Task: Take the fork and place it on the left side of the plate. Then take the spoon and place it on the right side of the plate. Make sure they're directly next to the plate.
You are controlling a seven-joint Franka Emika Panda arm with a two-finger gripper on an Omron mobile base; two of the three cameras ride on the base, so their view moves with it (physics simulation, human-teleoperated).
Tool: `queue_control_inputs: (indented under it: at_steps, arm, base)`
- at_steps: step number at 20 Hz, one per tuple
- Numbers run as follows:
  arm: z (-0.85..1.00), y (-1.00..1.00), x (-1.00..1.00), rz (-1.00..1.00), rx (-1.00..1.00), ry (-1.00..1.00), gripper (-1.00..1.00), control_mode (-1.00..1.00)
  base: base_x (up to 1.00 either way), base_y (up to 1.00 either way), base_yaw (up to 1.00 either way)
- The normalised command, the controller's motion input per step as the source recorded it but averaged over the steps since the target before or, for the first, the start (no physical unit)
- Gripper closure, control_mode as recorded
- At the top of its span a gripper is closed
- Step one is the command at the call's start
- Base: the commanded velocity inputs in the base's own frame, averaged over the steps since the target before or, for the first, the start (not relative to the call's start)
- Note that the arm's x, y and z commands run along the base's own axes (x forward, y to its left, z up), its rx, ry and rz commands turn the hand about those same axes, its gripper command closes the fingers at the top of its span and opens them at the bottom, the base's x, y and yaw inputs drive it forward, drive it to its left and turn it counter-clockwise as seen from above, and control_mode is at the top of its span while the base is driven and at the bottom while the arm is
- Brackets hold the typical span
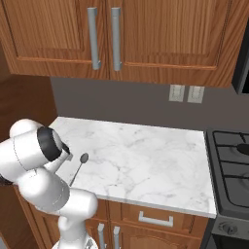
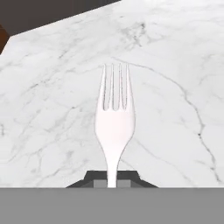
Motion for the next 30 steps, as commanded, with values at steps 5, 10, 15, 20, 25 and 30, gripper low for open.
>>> queue_control_inputs:
  at_steps: [5, 10, 15, 20, 25, 30]
  arm:
    - [1.0, -0.01, 0.0, 0.0, 0.07, 0.17, 1.0, -1.0]
    - [1.0, 0.01, 0.0, 0.0, 0.0, 0.28, 1.0, -1.0]
    - [1.0, 0.17, 0.0, -0.01, -0.07, 0.31, 1.0, -1.0]
    - [1.0, 0.03, -0.25, -0.13, -0.15, 0.29, 1.0, -1.0]
    - [0.75, -0.24, -0.61, -0.1, -0.1, 0.09, 1.0, -1.0]
    - [0.32, -0.89, -0.83, 0.0, 0.01, -0.2, 1.0, -1.0]
  base:
    - [0.0, 0.0, 0.0]
    - [0.0, 0.0, 0.0]
    - [0.0, 0.0, 0.0]
    - [0.0, 0.0, 0.0]
    - [0.0, 0.0, 0.0]
    - [0.0, 0.0, 0.0]
